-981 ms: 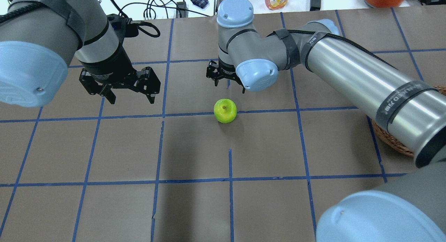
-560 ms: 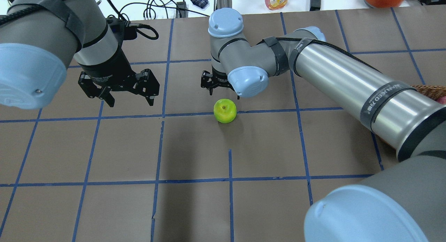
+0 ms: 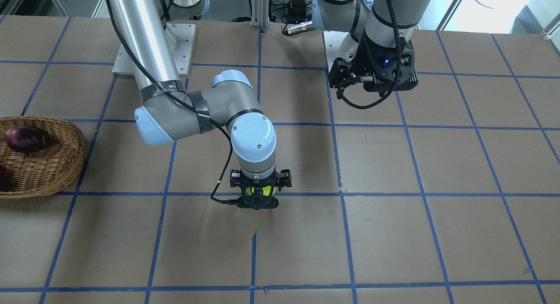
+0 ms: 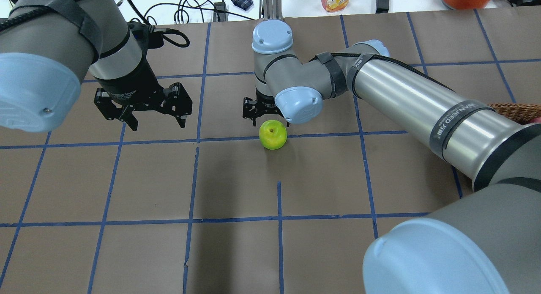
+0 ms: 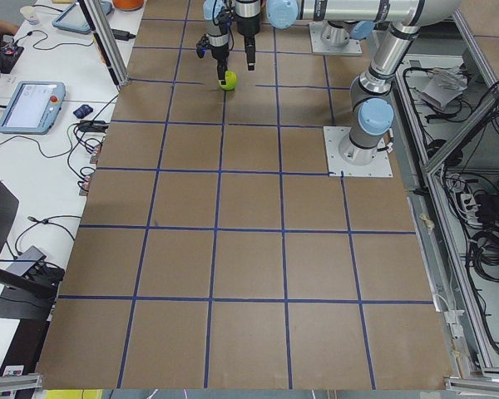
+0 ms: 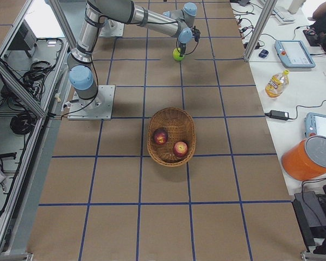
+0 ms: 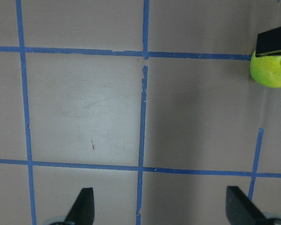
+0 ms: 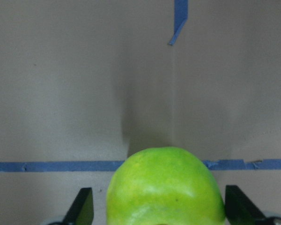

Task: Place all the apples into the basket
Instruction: 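Lower the right gripper onto the green apple and close on it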

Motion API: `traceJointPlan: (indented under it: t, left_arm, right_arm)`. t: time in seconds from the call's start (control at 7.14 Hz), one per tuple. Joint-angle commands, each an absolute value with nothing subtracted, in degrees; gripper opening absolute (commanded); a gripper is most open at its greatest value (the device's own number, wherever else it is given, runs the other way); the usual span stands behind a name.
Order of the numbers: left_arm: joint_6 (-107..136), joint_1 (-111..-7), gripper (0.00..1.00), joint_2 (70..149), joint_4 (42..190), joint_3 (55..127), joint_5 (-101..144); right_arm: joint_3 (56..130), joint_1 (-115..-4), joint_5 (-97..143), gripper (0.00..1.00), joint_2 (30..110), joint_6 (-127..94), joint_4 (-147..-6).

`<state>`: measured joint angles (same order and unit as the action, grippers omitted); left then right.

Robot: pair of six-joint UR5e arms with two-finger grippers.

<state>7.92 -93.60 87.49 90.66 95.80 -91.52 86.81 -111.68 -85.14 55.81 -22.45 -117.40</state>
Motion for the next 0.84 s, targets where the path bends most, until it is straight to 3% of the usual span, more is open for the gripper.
traceJointPlan:
  t: [0.0, 0.14, 0.42, 0.7]
  left_arm:
    - [8.2, -93.7, 1.0, 87.8, 90.6, 96.0, -91.7]
    - [8.2, -93.6, 1.0, 87.5, 90.7, 96.0, -91.6]
    - [8.1, -93.5, 1.0, 87.5, 90.7, 96.0, -91.9]
    - [8.1, -93.5, 1.0, 87.5, 91.0, 96.2, -92.1]
  right_arm:
    - [88.2, -111.8, -85.1, 0.99, 55.1, -22.0, -118.2]
    - [88.9, -111.8, -85.2, 0.93, 55.0, -21.7, -120.0]
    - [88.3, -111.7, -85.2, 0.58, 55.4, -21.5, -119.9]
    - [87.8, -108.7, -86.0, 0.49, 60.3, -18.8, -117.4]
